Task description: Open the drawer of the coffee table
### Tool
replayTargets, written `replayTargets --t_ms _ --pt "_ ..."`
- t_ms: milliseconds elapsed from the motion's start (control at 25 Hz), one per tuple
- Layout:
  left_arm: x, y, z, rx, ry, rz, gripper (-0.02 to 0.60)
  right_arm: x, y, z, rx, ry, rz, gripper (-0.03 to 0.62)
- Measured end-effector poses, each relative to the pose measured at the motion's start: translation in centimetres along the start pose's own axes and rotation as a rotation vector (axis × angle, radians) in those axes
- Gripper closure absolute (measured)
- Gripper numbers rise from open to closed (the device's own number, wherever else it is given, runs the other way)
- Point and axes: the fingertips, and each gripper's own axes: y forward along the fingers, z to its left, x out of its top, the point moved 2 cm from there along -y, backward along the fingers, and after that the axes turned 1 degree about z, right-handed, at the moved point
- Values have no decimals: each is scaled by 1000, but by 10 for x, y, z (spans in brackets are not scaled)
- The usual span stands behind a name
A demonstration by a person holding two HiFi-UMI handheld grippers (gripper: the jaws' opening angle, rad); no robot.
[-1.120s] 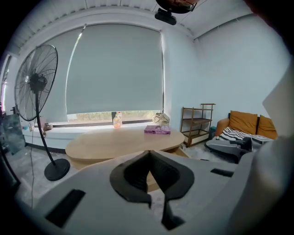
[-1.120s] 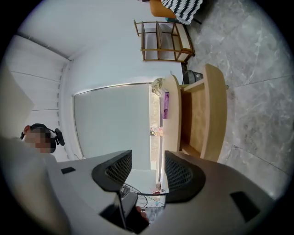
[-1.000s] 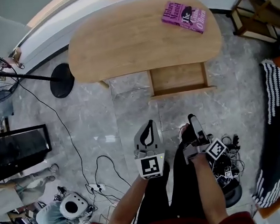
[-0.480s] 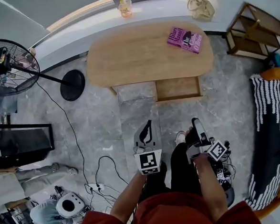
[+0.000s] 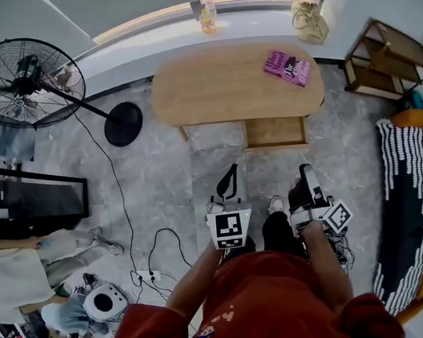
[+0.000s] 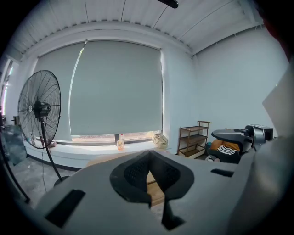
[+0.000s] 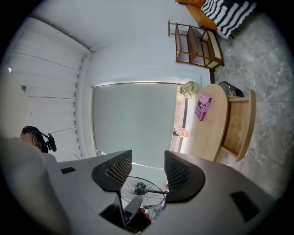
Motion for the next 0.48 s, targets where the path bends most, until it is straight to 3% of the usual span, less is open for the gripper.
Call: replayTargets --t_ms 480 --pt "32 -15 21 24 34 -49 575 18 9 34 16 -53 -45 384"
